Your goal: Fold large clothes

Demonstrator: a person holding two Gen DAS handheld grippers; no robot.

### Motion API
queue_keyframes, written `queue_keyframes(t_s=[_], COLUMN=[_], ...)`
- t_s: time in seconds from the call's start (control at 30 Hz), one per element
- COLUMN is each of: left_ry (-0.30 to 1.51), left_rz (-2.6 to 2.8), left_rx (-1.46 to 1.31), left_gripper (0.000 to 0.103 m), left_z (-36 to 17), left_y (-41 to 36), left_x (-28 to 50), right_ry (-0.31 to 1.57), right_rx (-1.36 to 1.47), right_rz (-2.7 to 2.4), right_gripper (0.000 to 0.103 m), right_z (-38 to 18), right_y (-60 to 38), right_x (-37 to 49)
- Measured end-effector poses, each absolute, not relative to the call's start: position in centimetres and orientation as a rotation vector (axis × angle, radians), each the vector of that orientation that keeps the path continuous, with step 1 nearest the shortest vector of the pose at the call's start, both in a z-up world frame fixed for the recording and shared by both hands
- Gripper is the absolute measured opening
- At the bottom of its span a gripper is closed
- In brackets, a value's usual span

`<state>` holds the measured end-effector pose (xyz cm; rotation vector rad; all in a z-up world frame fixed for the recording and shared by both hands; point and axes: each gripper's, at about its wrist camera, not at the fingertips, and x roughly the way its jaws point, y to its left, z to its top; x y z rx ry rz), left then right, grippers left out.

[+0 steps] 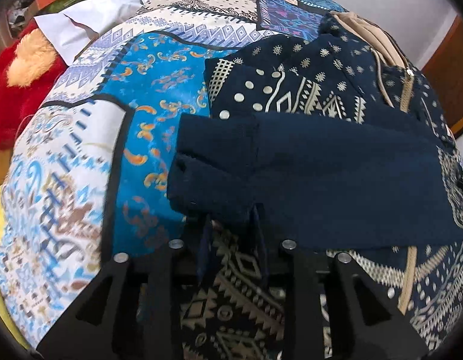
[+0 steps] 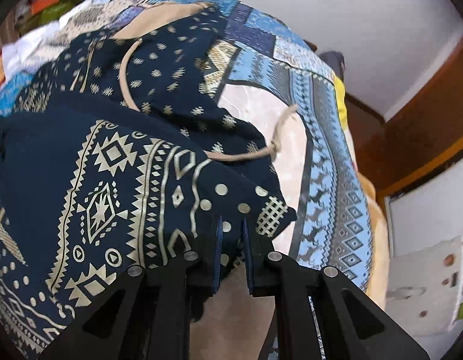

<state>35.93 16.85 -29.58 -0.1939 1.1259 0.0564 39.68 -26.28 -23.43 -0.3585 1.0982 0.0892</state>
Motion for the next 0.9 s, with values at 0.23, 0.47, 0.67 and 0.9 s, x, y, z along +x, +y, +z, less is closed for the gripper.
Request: queue_keyframes(t_s=[0.23, 0.47, 0.67, 0.9], left_ry=[1.118, 1.012, 1.088, 1.125], left_rz=[0.122, 0.015, -0.095, -0.087], left_rx=[-0.052, -0.028, -0.039, -0.094], left_gripper=[0.045, 0.067, 0.068, 0.077], left_z=[-26.7, -22.6, -26.3, -29.8], left_y=[16.6, 12.2, 6.0, 5.1], left_x=[34.0, 34.3, 37.6, 38.4], right_ry=[1.124, 1.161, 1.193, 1.074], right_rx=[-0.306, -0.12, -0.245, -0.479], right_rz=[0.096, 0.179, 0.24, 0.207], right_gripper=[0.008, 0.008, 0.008, 0.008], right_z=[-23.3, -20.4, -22.1, -24.0], right_y=[-28.0, -29.1, -24.6, -23.1], right_x=[39.8, 39.5, 38.4, 35.1])
